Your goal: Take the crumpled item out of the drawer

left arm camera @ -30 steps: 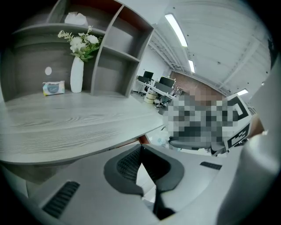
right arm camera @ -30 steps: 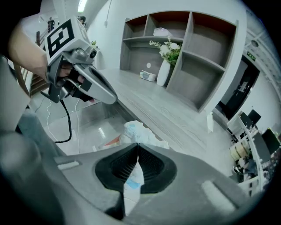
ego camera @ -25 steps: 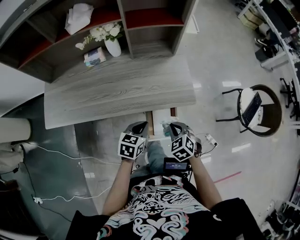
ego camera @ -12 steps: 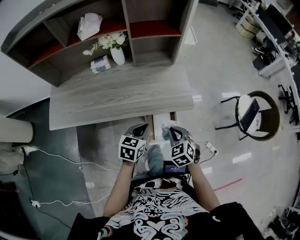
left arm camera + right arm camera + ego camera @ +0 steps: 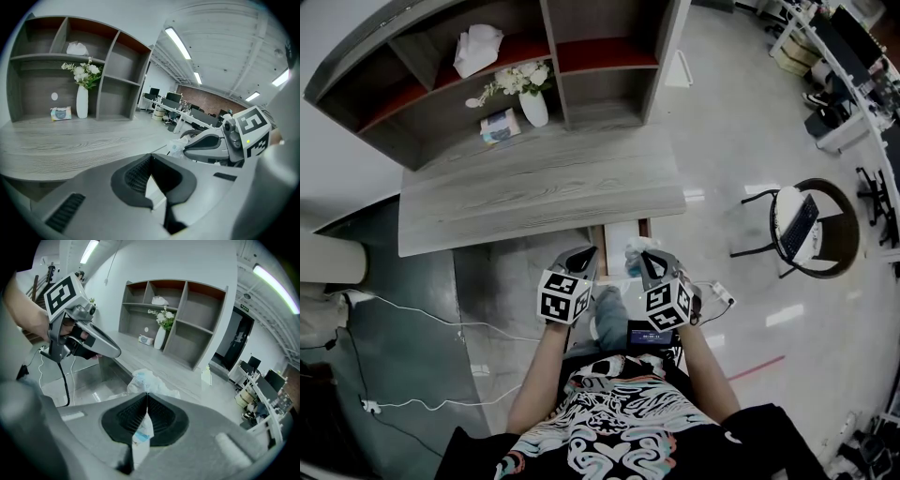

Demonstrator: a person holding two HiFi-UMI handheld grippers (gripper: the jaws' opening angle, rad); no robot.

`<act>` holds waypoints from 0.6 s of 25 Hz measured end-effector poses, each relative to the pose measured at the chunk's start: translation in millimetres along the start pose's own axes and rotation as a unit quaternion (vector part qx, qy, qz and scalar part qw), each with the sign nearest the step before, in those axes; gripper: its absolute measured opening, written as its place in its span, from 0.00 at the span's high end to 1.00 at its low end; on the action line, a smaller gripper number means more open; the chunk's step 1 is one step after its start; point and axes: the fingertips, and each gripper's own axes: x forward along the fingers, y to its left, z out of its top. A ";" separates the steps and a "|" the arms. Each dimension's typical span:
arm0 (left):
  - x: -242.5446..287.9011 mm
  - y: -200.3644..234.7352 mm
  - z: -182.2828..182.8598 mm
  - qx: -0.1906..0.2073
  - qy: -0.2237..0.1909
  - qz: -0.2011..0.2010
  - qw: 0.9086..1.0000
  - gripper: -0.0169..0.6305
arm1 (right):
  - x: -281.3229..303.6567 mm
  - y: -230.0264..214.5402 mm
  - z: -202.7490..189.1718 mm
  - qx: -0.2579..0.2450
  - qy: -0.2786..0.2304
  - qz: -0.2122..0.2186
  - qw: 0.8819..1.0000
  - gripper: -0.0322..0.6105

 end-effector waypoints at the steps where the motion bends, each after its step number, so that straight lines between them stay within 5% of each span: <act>1: 0.0 -0.1 -0.3 0.000 0.000 0.000 1.000 0.97 | -0.3 0.1 0.2 0.000 -0.001 0.000 1.000 0.93; 15: 2.6 4.4 0.4 -0.003 0.007 0.002 1.000 0.97 | 3.1 -3.4 2.8 0.000 0.003 0.007 1.000 0.93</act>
